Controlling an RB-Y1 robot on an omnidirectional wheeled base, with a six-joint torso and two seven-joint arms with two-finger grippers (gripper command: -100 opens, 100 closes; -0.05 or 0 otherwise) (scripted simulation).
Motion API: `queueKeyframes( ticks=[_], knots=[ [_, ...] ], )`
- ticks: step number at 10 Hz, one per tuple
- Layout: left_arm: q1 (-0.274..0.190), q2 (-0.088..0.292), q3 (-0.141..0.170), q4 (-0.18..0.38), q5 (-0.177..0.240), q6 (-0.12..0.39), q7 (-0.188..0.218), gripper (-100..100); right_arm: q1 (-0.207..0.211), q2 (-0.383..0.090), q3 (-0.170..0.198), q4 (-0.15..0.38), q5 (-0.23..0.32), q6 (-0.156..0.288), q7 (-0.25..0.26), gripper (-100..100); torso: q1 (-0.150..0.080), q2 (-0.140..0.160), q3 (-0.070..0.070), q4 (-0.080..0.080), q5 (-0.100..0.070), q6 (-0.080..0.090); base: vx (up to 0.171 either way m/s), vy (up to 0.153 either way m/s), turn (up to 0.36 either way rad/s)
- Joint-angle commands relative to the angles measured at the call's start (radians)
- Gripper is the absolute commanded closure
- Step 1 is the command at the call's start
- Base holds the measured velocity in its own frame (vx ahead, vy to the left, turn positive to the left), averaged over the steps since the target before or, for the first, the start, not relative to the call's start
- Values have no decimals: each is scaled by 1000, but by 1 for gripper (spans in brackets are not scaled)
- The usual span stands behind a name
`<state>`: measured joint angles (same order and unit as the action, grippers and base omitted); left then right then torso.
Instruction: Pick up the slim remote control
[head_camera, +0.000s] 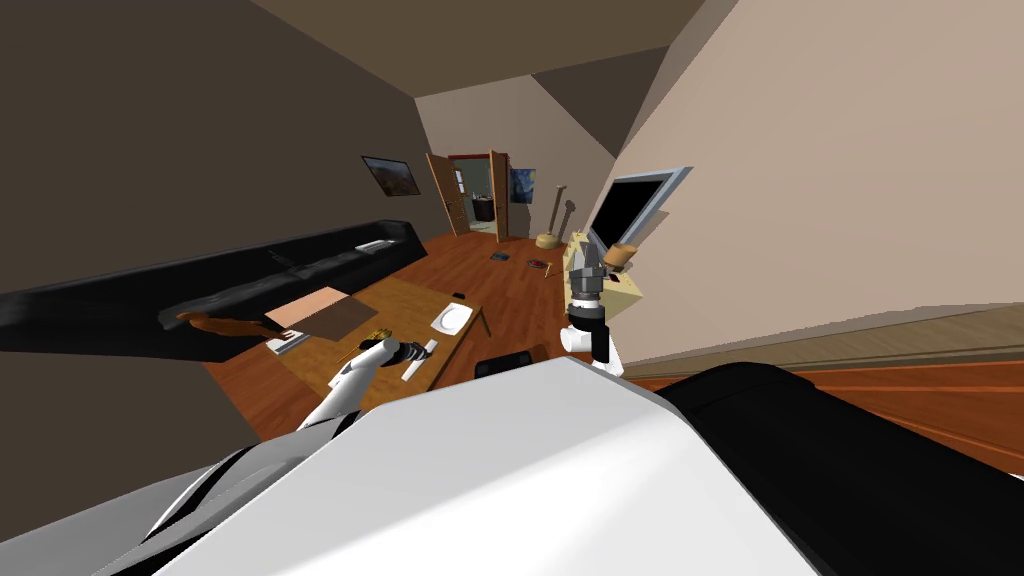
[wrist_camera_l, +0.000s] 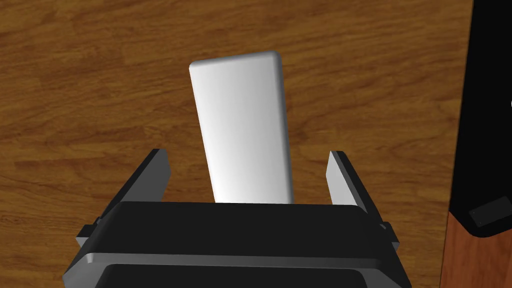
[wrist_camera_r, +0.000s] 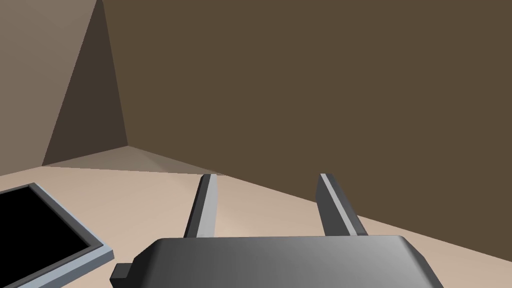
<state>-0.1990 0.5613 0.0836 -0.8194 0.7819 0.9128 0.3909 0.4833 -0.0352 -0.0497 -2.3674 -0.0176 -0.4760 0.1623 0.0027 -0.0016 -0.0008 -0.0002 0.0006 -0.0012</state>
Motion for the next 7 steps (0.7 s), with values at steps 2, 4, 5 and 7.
queueKeyframes(
  ticks=[2, 4, 5, 7],
  knots=[
    [-8, 19, -5, 50, 18, 42, 1, -100, 0, 0, 0, 0, 0, 0, 0, 0, 1, 0, 0, 0, 0, 0, 20, 40, -32],
    [-4, 40, -14, 98, 34, 89, 9, -100, 0, 0, 0, 0, 0, 0, 0, 0, 0, 0, 0, 0, 0, 0, 18, 40, -29],
    [-4, 40, -14, 98, 34, 89, 9, -100, 0, 0, 0, 0, 0, 0, 0, 0, 1, 0, 0, 0, 0, 0, 18, 43, -19],
    [-13, 36, -13, 117, 35, 76, -3, 0, 0, 0, 0, 0, 0, 0, 0, 0, -1, 0, 0, 0, 0, 0, 4, 7, 0]
  ],
)
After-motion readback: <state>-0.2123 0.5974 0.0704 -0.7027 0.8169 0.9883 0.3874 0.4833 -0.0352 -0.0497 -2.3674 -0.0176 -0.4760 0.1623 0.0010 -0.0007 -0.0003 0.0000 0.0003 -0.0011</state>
